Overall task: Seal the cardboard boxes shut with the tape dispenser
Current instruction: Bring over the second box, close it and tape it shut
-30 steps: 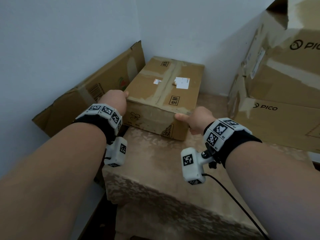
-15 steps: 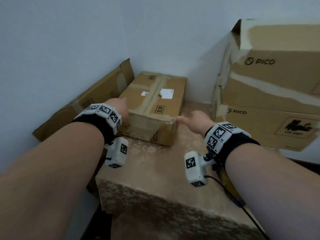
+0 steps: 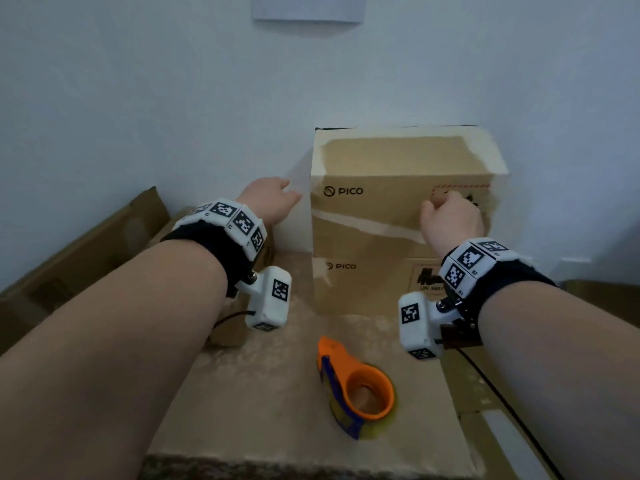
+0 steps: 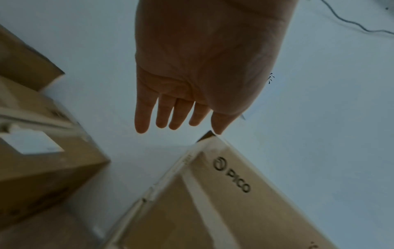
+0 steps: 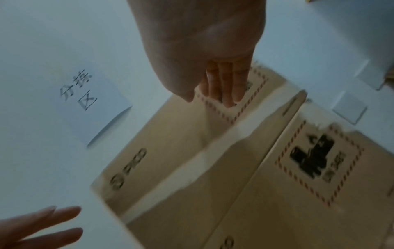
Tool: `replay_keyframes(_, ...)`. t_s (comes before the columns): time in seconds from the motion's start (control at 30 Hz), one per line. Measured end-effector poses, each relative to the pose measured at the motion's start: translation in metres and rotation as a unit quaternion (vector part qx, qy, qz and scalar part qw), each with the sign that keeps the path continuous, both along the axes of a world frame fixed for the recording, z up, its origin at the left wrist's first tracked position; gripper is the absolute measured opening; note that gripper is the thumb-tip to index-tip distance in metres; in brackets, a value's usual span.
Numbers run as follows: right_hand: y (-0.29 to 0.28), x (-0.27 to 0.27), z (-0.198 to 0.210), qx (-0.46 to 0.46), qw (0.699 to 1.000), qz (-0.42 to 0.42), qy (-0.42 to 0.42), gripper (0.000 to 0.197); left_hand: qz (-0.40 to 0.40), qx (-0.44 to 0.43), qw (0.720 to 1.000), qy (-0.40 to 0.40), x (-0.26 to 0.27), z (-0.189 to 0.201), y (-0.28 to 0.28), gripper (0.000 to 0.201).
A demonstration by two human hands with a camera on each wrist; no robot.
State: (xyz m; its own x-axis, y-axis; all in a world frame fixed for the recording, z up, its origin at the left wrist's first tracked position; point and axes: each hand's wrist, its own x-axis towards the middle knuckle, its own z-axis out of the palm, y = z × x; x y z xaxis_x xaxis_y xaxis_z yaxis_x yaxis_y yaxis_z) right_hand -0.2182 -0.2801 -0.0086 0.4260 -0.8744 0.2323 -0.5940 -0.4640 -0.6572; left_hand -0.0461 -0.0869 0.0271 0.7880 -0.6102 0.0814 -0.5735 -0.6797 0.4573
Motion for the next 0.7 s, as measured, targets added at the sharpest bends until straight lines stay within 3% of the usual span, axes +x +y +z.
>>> replay_keyframes(0.17, -0.037, -0.015, 0.006, 0.017, 0.994, -0.07, -0.086, 0.042, 0.035, -0.123, 0.983, 0.132, -0.013, 0.005, -0.039, 0.061)
replay_keyframes(0.37, -0.06, -0.015, 0.001, 0.019, 0.98, -0.094, -0.175, 0.05, 0.063, -0.224, 0.937, 0.259, -0.011, 0.002, -0.06, 0.035)
replay_keyframes(0.47, -0.062, -0.013, -0.003, 0.084, 0.969, -0.093, -0.212, 0.074, 0.073, -0.265, 0.914, 0.299, -0.012, -0.001, -0.064, 0.029)
replay_keyframes(0.57, -0.064, -0.013, -0.007, 0.142, 0.959, -0.057, -0.239, 0.078, 0.07, -0.301, 0.89, 0.335, -0.014, -0.003, -0.063, 0.018)
replay_keyframes(0.7, -0.062, -0.019, -0.007, 0.161, 0.946, -0.045, -0.276, 0.074, 0.077, -0.346, 0.855, 0.378, -0.021, -0.005, -0.061, 0.033)
